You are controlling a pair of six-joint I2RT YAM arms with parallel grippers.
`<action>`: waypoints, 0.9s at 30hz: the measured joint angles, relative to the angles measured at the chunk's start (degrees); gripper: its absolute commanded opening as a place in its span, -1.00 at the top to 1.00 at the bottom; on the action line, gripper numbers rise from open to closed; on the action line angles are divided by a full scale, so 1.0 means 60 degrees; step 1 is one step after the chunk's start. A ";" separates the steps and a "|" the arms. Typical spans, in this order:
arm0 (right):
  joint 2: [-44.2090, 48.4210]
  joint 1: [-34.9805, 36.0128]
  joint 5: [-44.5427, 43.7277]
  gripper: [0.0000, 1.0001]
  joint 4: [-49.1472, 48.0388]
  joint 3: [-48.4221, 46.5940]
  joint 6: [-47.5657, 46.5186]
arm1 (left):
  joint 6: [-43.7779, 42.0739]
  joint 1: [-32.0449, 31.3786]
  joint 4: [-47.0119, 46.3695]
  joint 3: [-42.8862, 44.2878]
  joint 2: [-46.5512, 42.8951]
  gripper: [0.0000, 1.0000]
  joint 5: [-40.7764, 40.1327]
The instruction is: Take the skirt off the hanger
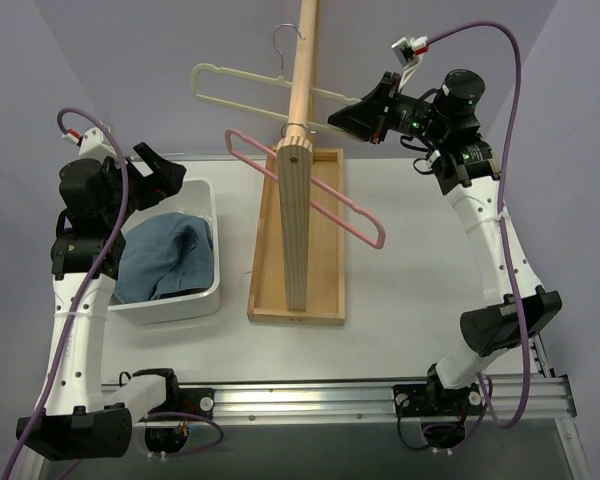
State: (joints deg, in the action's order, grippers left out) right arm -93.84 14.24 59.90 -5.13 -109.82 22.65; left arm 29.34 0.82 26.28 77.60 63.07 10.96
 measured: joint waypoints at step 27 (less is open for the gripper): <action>0.1654 -0.0798 0.0055 1.00 -0.1319 0.2987 0.0576 | 0.0000 -0.0441 -0.0055 0.0645 0.0211 -0.88 0.0605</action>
State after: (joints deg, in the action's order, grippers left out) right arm -83.92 9.45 60.23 -13.04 -91.90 26.11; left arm 29.34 -1.83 25.96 81.47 64.34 14.59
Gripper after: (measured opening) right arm 0.021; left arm 0.941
